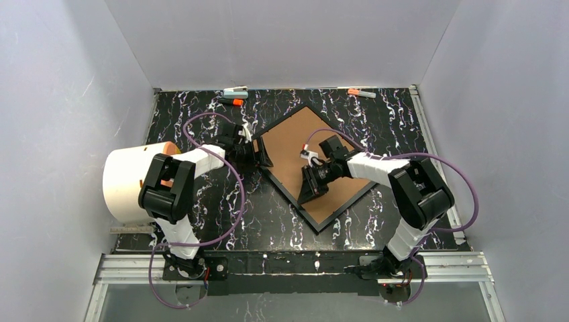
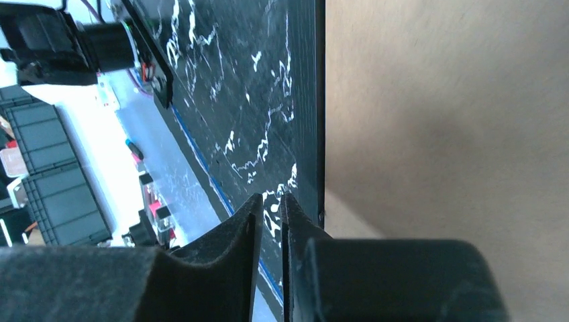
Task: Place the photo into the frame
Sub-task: Install the photo frame at the center of the board.
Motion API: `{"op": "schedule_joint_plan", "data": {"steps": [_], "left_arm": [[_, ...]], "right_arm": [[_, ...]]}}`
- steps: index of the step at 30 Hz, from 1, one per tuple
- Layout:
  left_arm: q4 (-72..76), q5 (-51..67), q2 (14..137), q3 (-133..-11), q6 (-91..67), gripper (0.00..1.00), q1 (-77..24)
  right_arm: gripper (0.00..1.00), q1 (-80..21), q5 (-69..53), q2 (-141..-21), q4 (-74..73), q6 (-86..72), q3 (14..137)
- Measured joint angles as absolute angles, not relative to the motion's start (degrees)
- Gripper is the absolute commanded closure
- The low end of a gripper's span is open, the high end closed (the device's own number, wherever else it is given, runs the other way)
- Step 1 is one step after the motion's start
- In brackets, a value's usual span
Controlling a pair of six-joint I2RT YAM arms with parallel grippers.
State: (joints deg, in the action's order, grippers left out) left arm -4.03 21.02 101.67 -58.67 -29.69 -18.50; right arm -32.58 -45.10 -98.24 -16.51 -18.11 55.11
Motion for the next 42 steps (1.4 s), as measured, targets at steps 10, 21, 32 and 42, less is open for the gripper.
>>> {"op": "schedule_joint_plan", "data": {"steps": [10, 21, 32, 42], "left_arm": [[-1.8, 19.9, 101.6, -55.9, -30.6, 0.53, -20.2], [-1.9, 19.1, 101.6, -55.8, -29.9, 0.54, -20.3], [-2.1, 18.6, 101.6, -55.9, -29.4, 0.56, -20.4], [-2.4, 18.5, 101.7, -56.1, -29.2, 0.56, -20.3]], "right_arm": [[0.78, -34.1, -42.1, -98.4, -18.6, -15.9, 52.4], [0.83, -34.2, -40.1, -98.9, -19.9, -15.9, 52.9], [0.80, -34.3, -38.9, -99.1, -20.6, -16.6, 53.1], [0.74, -32.5, -39.9, -98.8, -19.3, -18.6, 51.4]]}}
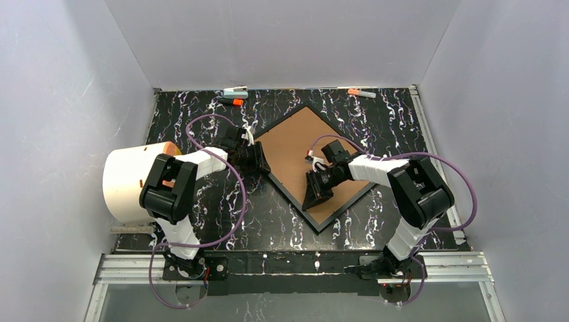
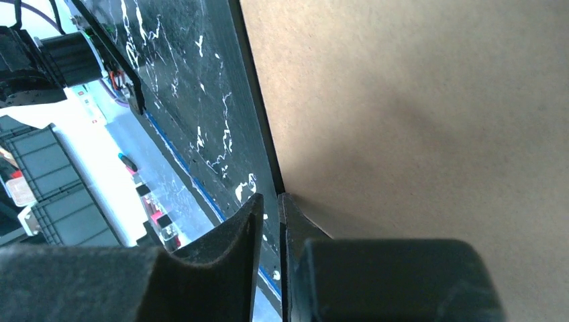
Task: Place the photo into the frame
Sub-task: Install the photo frame at the center of the board, then adjust the photo frame at the center of the board.
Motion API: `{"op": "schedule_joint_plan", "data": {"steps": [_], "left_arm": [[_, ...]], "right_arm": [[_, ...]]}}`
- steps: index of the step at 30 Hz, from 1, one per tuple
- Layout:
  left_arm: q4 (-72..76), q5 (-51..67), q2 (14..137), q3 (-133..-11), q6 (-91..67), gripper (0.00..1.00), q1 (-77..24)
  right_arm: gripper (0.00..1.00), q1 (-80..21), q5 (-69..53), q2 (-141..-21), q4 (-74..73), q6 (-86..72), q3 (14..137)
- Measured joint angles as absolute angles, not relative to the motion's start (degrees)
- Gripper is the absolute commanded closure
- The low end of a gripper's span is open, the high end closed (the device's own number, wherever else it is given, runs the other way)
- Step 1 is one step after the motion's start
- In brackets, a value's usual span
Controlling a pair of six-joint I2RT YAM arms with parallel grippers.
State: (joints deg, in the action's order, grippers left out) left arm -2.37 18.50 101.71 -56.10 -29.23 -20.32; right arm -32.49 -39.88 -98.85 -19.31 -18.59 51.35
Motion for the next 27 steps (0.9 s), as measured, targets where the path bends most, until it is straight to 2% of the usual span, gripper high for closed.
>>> {"op": "schedule_joint_plan", "data": {"steps": [10, 15, 18, 22, 24, 27], "left_arm": [[-2.4, 18.4, 102.2, -56.8, -28.8, 0.56, -19.8], [-2.5, 18.3, 102.3, -57.0, -28.5, 0.49, -19.6], [-2.5, 18.2, 102.3, -57.3, -28.4, 0.43, -19.3], [-2.5, 18.5, 102.6, -58.1, -28.6, 0.38, -19.0], [-2.7, 18.6, 103.1, -58.9, -28.7, 0.36, -18.9], [-3.7, 18.5, 103.9, -60.4, -29.0, 0.30, -18.8]], "right_arm": [[0.73, -30.4, -39.6, -98.4, -20.9, -19.8, 50.5], [0.68, -30.1, -34.9, -96.0, -22.1, -21.9, 50.5], [0.55, -28.3, -27.2, -92.8, -23.0, -22.7, 51.2], [0.25, -22.9, -15.5, -89.7, -23.0, -24.4, 54.4], [0.13, -19.6, -10.7, -89.0, -22.7, -25.1, 57.3], [0.03, -15.5, -4.4, -89.2, -22.5, -25.6, 61.5]]}}
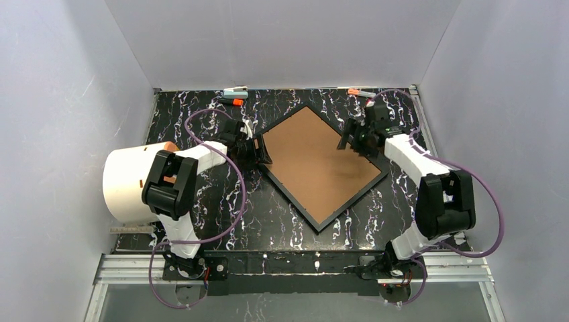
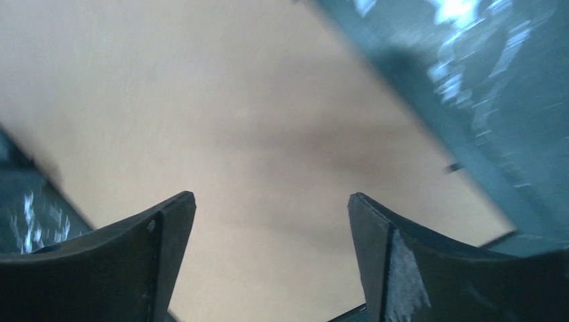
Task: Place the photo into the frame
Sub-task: Adjust the photo frame at the center of the board.
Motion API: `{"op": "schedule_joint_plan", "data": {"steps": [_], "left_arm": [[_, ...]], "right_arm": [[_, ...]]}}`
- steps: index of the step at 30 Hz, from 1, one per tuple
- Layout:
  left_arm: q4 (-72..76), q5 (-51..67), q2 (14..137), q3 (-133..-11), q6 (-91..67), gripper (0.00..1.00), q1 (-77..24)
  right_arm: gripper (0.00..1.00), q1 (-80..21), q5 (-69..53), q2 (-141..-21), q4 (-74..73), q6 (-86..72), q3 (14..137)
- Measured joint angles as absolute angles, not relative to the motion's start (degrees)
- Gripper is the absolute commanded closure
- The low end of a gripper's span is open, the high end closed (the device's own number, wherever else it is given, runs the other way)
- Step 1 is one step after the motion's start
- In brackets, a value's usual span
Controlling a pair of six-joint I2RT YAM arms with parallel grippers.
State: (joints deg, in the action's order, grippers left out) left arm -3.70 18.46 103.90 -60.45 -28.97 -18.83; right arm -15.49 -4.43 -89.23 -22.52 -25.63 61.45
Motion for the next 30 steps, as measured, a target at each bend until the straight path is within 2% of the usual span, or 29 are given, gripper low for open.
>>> {"op": "schedule_joint_plan", "data": {"steps": [7, 15, 22, 30], "left_arm": [[-5.9, 16.2, 104.6, -62.9, -29.2, 0.23, -18.8], [-8.4, 16.1, 105.7, -64.9, -30.2, 0.21, -18.6], [-11.0, 20.2, 109.1, -69.2, -31.0, 0.34, -17.7], [-10.0, 25.5, 117.4, -78.6, -31.5, 0.45, -16.3]], "right_arm": [[0.01, -9.8, 5.5, -98.5, -22.6, -24.6, 72.1], [0.02, -8.9, 5.5, -108.6, -23.1, -20.6, 74.8], [0.13, -7.8, 0.1, -107.8, -21.3, -19.0, 72.7], [0.22, -6.9, -4.4, -94.5, -21.6, -22.7, 57.6]]}}
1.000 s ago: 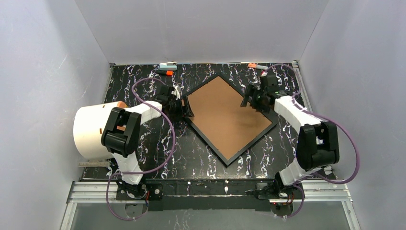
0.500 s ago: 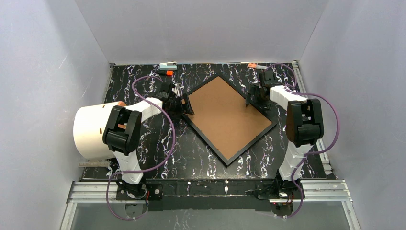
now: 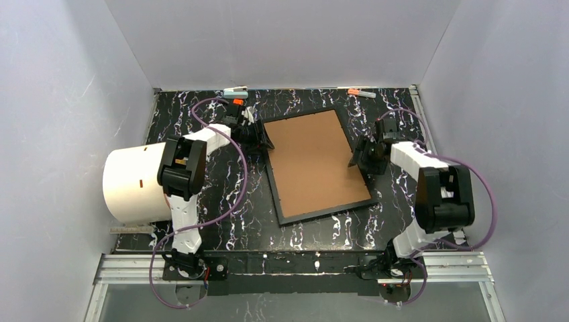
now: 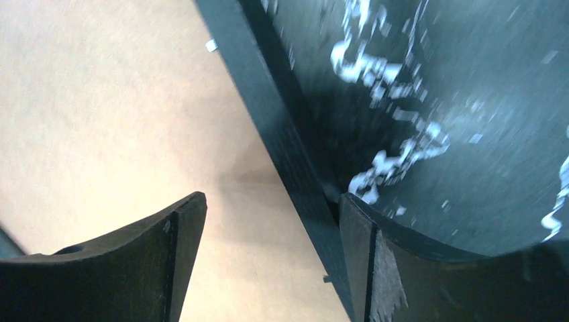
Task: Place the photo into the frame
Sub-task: Adjust the photo frame at the center of the board.
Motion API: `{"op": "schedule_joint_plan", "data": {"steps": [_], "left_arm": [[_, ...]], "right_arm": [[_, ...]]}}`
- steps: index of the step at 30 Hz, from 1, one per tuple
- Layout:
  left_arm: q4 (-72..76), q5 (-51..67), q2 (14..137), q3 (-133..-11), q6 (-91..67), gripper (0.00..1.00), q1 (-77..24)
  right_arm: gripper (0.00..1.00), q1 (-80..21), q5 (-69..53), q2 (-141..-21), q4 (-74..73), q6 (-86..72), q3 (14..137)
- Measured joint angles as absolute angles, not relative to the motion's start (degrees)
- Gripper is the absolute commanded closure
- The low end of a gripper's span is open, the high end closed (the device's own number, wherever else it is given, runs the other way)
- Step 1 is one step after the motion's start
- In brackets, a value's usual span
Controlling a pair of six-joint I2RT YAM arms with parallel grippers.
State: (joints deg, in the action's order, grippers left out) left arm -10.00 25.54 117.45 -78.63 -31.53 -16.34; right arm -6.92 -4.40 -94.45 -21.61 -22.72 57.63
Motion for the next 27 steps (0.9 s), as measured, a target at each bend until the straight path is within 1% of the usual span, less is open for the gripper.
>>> {"op": "schedule_joint_plan", "data": {"steps": [5, 8, 9, 11, 14, 17, 19, 22, 24, 27], "left_arm": [[-6.0, 26.8, 120.6, -81.6, -32.6, 0.45, -16.1], [-2.0, 27.8, 122.3, -82.6, -33.5, 0.41, -15.4], [-0.7, 28.3, 122.8, -83.0, -33.8, 0.39, -15.2], [1.3, 28.8, 123.7, -83.7, -34.2, 0.31, -14.9], [0.0, 28.0, 123.9, -84.8, -33.5, 0.20, -15.2], [-2.9, 25.2, 123.1, -85.6, -32.0, 0.13, -16.3], [-5.8, 22.6, 121.5, -85.3, -30.1, 0.10, -16.8], [-9.8, 19.6, 118.2, -82.8, -27.4, 0.10, -17.1], [-11.4, 18.2, 115.4, -80.4, -26.1, 0.11, -16.8], [-13.0, 17.5, 110.4, -76.2, -25.2, 0.21, -16.2]], "right_arm": [[0.25, -6.9, -12.0, -87.5, -21.0, -25.9, 49.5], [0.22, -7.3, -17.0, -85.8, -19.7, -27.3, 46.1], [0.21, -7.8, -18.4, -85.6, -19.6, -27.7, 45.3], [0.15, -9.3, -20.6, -85.2, -20.4, -28.6, 44.6], [0.08, -11.4, -20.0, -83.2, -22.4, -30.4, 44.5], [0.06, -12.6, -14.3, -79.3, -26.5, -32.9, 46.4], [0.08, -12.5, -9.6, -77.6, -29.0, -34.2, 48.7], [0.14, -12.5, -4.4, -76.7, -31.6, -35.1, 52.6], [0.19, -12.7, -4.6, -76.6, -31.3, -34.9, 53.5], [0.23, -14.9, -9.2, -76.9, -28.3, -34.2, 53.5]]}}
